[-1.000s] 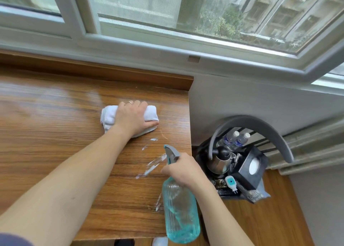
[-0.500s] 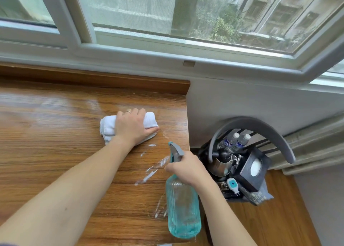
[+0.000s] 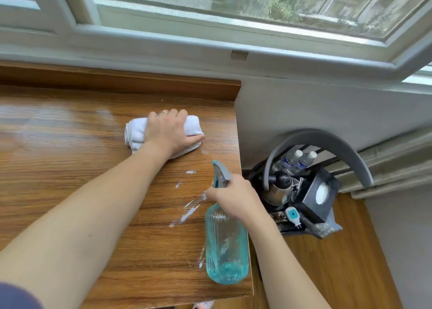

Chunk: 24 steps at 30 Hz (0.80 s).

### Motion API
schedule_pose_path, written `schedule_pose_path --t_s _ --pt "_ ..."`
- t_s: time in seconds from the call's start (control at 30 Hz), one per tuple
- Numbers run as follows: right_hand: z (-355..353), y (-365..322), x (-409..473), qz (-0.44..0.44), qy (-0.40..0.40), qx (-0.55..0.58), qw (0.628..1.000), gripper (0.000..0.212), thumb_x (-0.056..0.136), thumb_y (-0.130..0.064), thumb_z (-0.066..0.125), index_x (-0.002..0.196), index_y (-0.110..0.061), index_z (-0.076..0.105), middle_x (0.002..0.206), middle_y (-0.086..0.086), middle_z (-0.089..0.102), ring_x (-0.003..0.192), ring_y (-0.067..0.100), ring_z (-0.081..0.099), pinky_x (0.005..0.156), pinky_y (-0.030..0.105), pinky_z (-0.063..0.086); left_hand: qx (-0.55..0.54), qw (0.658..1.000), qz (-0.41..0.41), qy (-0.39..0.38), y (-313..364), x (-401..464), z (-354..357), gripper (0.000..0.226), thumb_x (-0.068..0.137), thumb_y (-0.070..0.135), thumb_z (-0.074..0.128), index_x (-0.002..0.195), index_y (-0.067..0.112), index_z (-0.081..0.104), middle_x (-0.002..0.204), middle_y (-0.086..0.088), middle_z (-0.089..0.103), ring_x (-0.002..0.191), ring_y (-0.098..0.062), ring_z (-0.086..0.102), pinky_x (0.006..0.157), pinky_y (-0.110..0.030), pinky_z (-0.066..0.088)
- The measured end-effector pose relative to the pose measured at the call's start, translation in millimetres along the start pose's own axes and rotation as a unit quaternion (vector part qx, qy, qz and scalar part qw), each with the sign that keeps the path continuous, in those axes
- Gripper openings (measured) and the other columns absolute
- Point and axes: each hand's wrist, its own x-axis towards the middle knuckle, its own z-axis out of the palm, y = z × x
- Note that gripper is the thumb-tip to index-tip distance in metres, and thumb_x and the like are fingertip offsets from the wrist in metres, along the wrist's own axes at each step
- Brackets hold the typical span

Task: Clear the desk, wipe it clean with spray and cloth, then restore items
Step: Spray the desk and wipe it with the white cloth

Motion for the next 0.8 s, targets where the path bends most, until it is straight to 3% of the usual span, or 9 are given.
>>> schedule_pose_path --t_s 0.1,0.23,0.4,0.57,0.8 --pt "4 3 -9 0.000 0.006 -0.001 1.000 0.018 0.085 -0.034 0.064 0.090 -0.016 0.065 0.078 -0.004 0.065 0.066 0.015 0.055 0.059 0.029 0.042 -0.003 1.000 -0.007 0.001 0 -4 -3 0.078 0.070 0.087 0.041 0.098 0.016 0.056 0.099 -0.007 0.066 0.092 -0.030 0.062 0.074 -0.040 0.037" --pt "5 8 -23 -0.009 0.012 -0.014 1.000 0.018 0.088 -0.035 0.064 0.080 -0.020 0.060 0.073 -0.005 0.061 0.064 0.015 0.053 0.057 0.029 0.039 -0.001 1.000 -0.001 -0.015 6 -25 -11 0.076 0.069 0.087 0.044 0.100 0.019 0.056 0.100 -0.006 0.066 0.094 -0.029 0.062 0.076 -0.039 0.037" --pt "7 13 -40 -0.019 0.006 -0.021 1.000 0.019 0.088 -0.036 0.067 0.076 -0.025 0.058 0.076 -0.006 0.062 0.068 0.014 0.057 0.057 0.028 0.040 -0.018 1.000 0.022 0.005 28 -92 -15 0.083 0.063 0.091 0.027 0.091 0.019 0.058 0.087 -0.004 0.066 0.077 -0.027 0.062 0.071 -0.038 0.035" --pt "12 15 -53 -0.022 -0.009 -0.028 0.999 0.014 0.089 -0.033 0.066 0.080 -0.025 0.058 0.079 -0.006 0.063 0.066 0.011 0.057 0.055 0.026 0.040 -0.015 0.999 0.024 0.035 35 -147 -12 0.076 0.065 0.089 0.044 0.089 0.018 0.062 0.079 -0.003 0.063 0.066 -0.026 0.059 0.067 -0.038 0.038" --pt "20 21 -52 -0.009 -0.015 -0.039 0.999 0.018 0.083 -0.038 0.068 0.086 -0.022 0.061 0.086 -0.002 0.065 0.074 0.017 0.060 0.058 0.029 0.040 -0.021 0.997 0.050 0.053 30 -137 -11 0.077 0.066 0.089 0.038 0.084 0.017 0.061 0.077 -0.005 0.065 0.064 -0.027 0.061 0.063 -0.035 0.037"
